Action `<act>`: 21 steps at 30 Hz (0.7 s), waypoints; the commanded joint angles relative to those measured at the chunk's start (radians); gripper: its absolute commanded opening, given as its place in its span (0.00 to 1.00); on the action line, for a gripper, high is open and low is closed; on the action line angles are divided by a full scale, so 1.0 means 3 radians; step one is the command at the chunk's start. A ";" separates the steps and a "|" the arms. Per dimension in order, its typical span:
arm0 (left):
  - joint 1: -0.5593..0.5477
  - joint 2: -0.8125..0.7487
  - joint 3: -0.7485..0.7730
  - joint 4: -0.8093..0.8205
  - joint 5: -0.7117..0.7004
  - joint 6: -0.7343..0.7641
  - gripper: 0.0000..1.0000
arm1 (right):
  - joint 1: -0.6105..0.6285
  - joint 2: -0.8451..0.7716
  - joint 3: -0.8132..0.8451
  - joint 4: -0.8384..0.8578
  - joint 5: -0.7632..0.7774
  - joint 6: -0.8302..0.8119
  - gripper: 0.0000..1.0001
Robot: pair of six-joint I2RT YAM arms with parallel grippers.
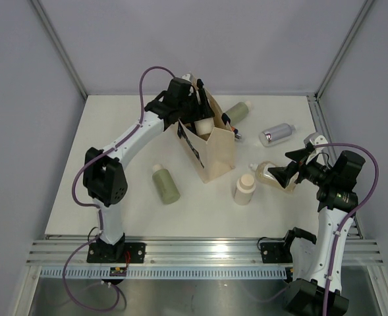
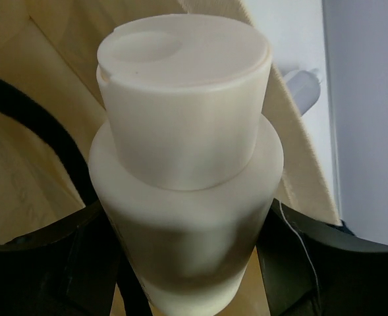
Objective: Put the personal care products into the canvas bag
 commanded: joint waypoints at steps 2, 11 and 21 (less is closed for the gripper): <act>-0.0043 0.0014 0.0146 0.0378 0.0025 0.0227 0.34 | -0.0024 0.0005 0.0020 0.0000 -0.0077 -0.0050 0.99; -0.0043 0.0024 -0.0095 0.0547 0.0128 0.0350 0.90 | -0.0024 0.0026 0.0015 -0.0021 -0.0072 -0.0091 0.99; -0.0038 -0.0180 -0.0188 0.0613 0.0266 0.0534 0.99 | -0.0024 0.0051 0.0020 -0.0047 0.0041 -0.0142 0.99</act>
